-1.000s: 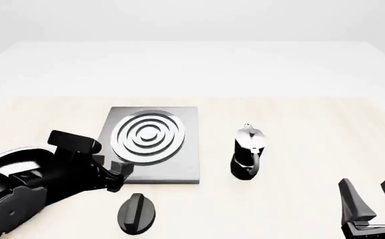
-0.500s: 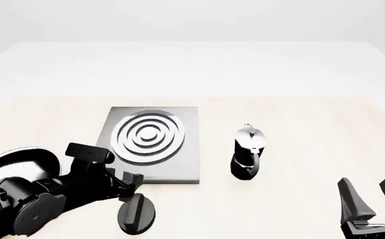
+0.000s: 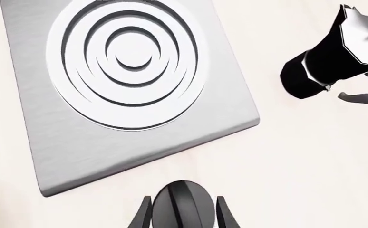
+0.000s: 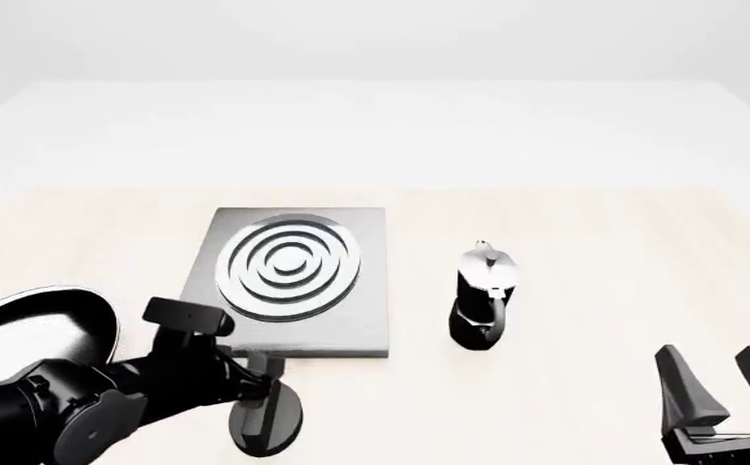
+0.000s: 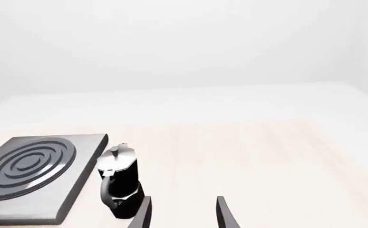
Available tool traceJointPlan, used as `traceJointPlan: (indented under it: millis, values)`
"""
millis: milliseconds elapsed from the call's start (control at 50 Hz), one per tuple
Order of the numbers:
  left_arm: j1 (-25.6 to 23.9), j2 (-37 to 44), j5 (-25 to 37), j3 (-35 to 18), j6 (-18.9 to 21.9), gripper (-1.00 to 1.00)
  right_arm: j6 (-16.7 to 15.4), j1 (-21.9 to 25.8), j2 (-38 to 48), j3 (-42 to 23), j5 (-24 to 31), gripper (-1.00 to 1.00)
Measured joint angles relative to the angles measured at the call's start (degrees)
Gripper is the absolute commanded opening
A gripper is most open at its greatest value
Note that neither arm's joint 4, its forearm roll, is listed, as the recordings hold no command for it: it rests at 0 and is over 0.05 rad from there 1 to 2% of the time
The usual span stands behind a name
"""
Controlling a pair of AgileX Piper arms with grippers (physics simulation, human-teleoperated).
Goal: Turn on the stove and put the moka pot on it.
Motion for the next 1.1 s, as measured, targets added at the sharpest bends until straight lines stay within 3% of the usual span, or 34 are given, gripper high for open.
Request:
traceJointPlan:
  millis: [1100]
  values:
    - [0.0,8.9,-12.3,6.6,-6.0,1.0,1.0,0.3,1.8,0.0,-1.5,1.0]
